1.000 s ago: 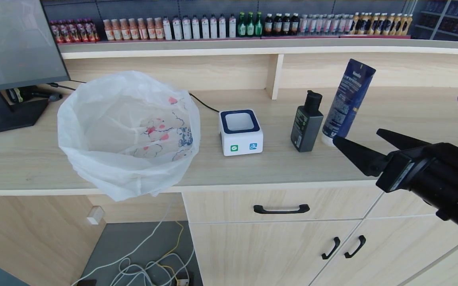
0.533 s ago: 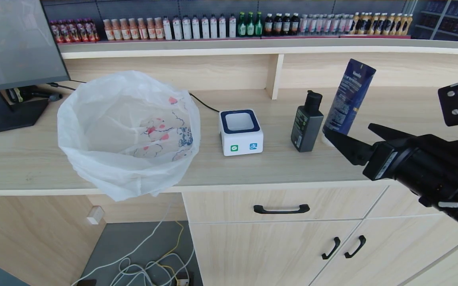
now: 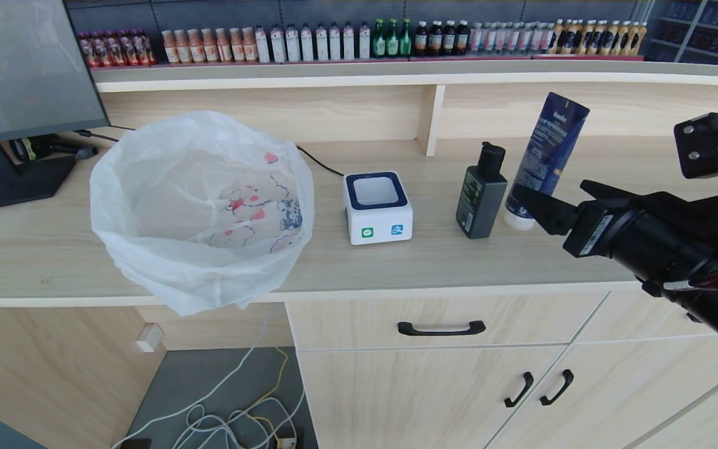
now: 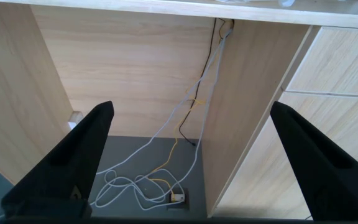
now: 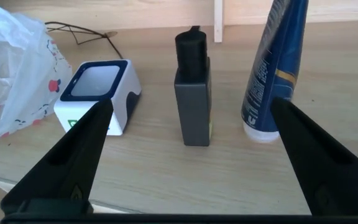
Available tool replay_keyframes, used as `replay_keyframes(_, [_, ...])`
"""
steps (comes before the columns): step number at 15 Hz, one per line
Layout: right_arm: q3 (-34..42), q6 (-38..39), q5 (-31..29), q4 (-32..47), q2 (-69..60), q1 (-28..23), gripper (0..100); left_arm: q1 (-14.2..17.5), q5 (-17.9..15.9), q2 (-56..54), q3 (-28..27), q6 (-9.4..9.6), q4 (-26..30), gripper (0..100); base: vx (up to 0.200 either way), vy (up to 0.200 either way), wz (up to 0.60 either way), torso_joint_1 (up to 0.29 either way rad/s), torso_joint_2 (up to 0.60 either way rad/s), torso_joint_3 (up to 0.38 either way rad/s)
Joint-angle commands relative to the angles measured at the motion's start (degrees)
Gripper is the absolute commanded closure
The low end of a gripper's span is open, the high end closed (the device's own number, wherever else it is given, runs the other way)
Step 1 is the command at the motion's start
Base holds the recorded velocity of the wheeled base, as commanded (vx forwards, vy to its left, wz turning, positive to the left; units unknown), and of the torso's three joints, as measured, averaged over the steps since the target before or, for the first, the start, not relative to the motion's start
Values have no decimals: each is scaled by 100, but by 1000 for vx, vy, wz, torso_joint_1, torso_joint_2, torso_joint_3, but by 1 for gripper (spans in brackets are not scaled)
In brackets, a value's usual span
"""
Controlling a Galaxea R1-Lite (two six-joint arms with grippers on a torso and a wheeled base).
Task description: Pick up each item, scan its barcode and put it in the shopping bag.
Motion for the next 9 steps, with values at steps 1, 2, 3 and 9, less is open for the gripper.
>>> replay_keyframes(1, [-153, -13, 15, -3, 240, -123, 0, 5, 0, -2, 0, 0, 0, 0, 0, 0, 0, 0, 0, 0])
replay_keyframes(2, [-162, -13, 23, -3, 292, -123, 0, -4, 0, -2, 0, 0, 0, 0, 0, 0, 0, 0, 0, 0])
replay_keyframes(3, [-162, -22, 32, -12, 319, -123, 0, -4, 0, -2, 0, 0, 0, 0, 0, 0, 0, 0, 0, 0])
replay_keyframes(9, [-610, -163, 428, -91, 951, -114, 0, -4, 0, -2, 0, 0, 0, 0, 0, 0, 0, 0, 0, 0])
